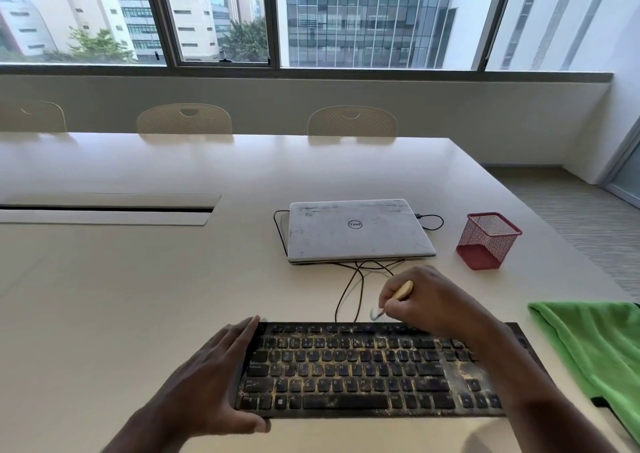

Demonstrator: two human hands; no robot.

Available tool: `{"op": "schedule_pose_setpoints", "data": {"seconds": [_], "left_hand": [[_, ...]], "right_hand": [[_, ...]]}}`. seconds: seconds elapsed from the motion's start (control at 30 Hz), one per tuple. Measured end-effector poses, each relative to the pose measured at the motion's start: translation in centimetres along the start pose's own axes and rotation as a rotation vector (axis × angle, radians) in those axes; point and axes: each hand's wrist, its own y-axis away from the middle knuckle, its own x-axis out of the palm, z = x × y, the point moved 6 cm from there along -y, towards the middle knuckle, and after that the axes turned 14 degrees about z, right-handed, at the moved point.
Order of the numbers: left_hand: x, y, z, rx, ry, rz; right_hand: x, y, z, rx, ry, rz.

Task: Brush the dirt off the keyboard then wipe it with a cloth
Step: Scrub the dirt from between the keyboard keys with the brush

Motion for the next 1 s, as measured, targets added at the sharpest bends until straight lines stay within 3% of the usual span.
{"op": "schedule_pose_setpoints", "data": {"seconds": [0.2, 0.33, 0.53, 0.73, 1.0], "left_hand": [[-0.2, 0.0, 0.0, -0.005, -0.009, 0.016], [0.0, -0.1, 0.0, -0.011, -0.012, 0.034], [-0.1, -0.1, -0.1, -0.015, -0.014, 0.040], [-0.3, 0.0, -0.1, -0.009, -0.028, 0.026], [-0.3, -0.1, -0.2, -0.007, -0.033, 0.026]], "right_hand": [[1.2, 0.4, 0.1, 0.013, 0.033, 0.127], [0.4, 0.6, 0.2, 0.022, -0.012, 0.025], [0.7, 0.7, 0.5, 0.011, 0.002, 0.071], [1.1, -0.4, 1.7, -0.070, -0.039, -0.025], [2.5, -1.0, 2.3, -0.047, 0.044, 0.058]]}}
